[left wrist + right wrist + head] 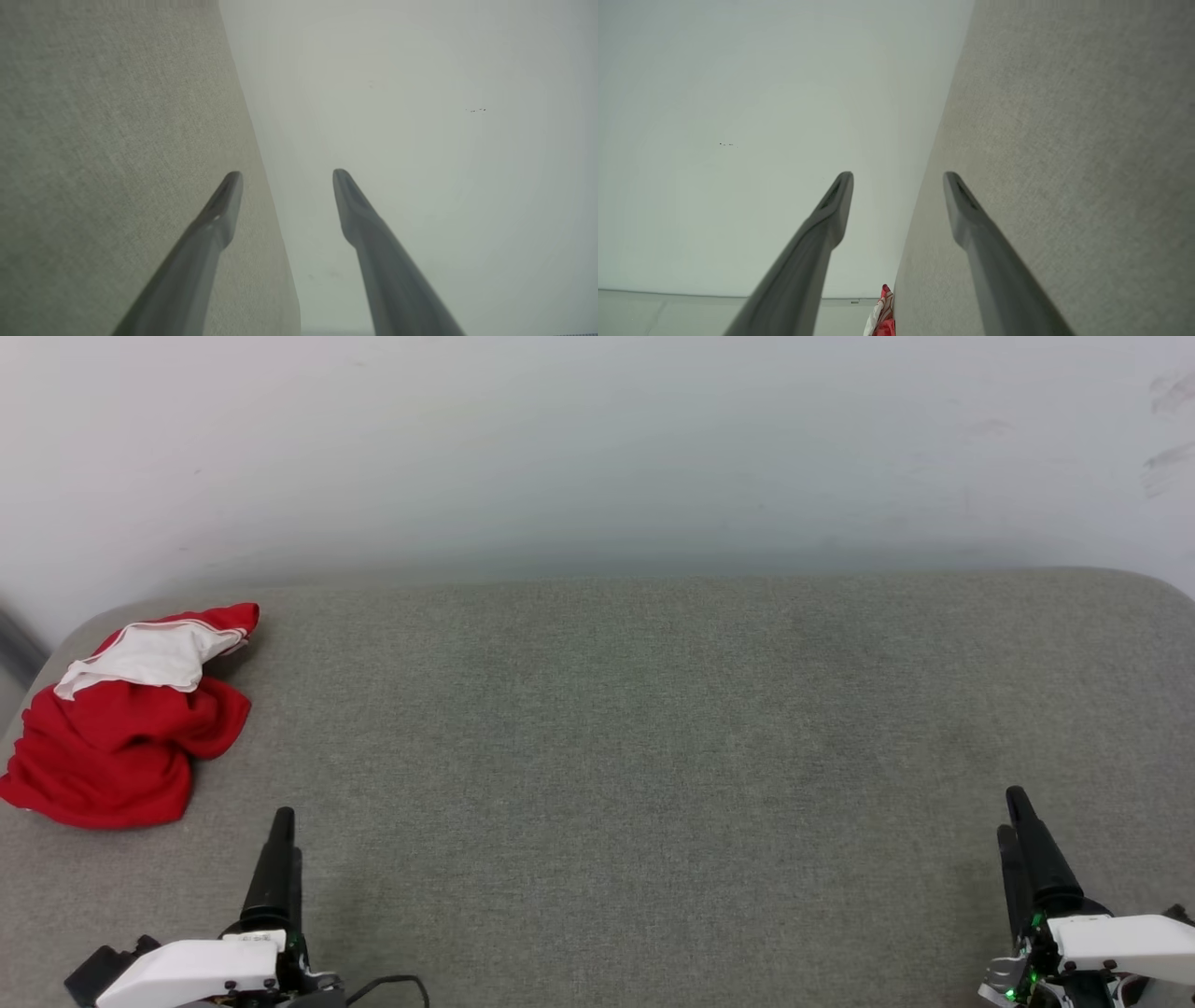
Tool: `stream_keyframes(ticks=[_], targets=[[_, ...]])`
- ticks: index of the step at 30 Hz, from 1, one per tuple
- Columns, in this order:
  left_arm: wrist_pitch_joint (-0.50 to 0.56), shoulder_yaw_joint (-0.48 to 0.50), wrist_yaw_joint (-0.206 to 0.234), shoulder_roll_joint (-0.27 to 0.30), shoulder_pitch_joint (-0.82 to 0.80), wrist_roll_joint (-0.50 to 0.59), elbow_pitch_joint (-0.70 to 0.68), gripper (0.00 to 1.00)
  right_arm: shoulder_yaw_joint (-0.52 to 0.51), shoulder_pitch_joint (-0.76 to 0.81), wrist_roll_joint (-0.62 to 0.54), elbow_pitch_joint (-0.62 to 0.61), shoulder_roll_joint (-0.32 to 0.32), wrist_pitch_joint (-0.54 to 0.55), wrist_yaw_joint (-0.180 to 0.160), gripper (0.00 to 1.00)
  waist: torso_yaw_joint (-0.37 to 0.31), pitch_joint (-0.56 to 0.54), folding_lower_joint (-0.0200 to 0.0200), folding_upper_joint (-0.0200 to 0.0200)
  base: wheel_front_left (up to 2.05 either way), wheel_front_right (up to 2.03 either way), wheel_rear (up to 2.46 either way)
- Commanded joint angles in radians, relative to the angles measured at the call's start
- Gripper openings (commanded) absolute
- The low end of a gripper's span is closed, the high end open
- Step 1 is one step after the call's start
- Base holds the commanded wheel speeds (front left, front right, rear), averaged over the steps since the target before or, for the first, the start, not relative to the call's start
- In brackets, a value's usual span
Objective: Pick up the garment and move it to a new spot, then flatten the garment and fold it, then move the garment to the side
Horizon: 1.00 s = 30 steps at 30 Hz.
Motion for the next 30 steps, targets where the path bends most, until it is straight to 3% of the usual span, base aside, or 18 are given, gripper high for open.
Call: stream_keyframes(ticks=[1, 15, 30], targets=[[-0.012, 0.021, -0.001, 0.002, -0.004, 0.034, -0.027, 1.00, -0.008, -0.015, -0.051, -0.024, -0.001, -0.015, 0.000, 1.00, 0.000, 0.000, 0.0001, 0.0000, 0.00, 0.00, 0.00], [-0.067, 0.087, 0.007, 0.003, -0.002, 0.303, -0.136, 1.00, 0.026, -0.017, -0.443, -0.156, -0.001, -0.070, 0.000, 1.00, 0.005, 0.006, 0.0001, 0.0000, 0.00, 0.00, 0.00], [-0.114, -0.006, 0.114, 0.003, 0.023, 0.653, -0.329, 1.00, 0.109, -0.020, -0.805, -0.288, -0.001, -0.118, 0.000, 1.00, 0.008, 0.015, 0.0001, 0.0000, 0.00, 0.00, 0.00]])
